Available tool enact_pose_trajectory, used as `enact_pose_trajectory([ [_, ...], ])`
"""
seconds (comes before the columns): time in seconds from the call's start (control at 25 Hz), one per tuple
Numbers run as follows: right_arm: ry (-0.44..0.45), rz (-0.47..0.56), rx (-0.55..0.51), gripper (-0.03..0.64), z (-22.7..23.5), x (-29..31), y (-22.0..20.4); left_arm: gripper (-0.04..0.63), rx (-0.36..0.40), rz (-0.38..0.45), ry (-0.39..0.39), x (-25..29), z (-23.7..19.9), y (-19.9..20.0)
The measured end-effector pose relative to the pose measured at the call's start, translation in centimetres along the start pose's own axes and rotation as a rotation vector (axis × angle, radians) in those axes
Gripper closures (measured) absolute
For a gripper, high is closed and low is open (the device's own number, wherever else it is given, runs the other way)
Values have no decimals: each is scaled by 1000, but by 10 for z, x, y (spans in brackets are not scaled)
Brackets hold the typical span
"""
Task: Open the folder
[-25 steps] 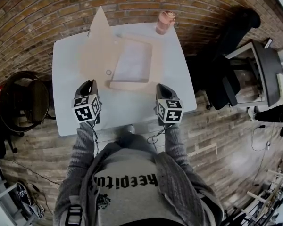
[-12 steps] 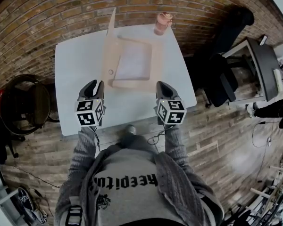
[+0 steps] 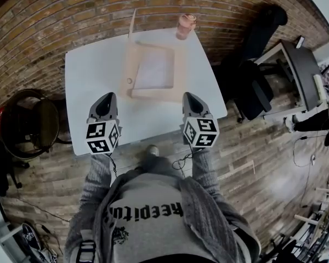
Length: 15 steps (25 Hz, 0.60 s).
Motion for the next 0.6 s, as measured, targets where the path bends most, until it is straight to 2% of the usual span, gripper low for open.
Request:
enact_pose_trajectory([
  [0.6,-53,166,-11,612,-23,-83,23,581,14,136,-27,-64,16,22],
])
Point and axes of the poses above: the fingertips, and each gripper's own axes: x forward along the fingers, z to its right, y out of its top, the point moved 1 cm from there along -x, backward along the fingers, and after that the axes turned 8 degrees about -z, right-handed, at the moved point
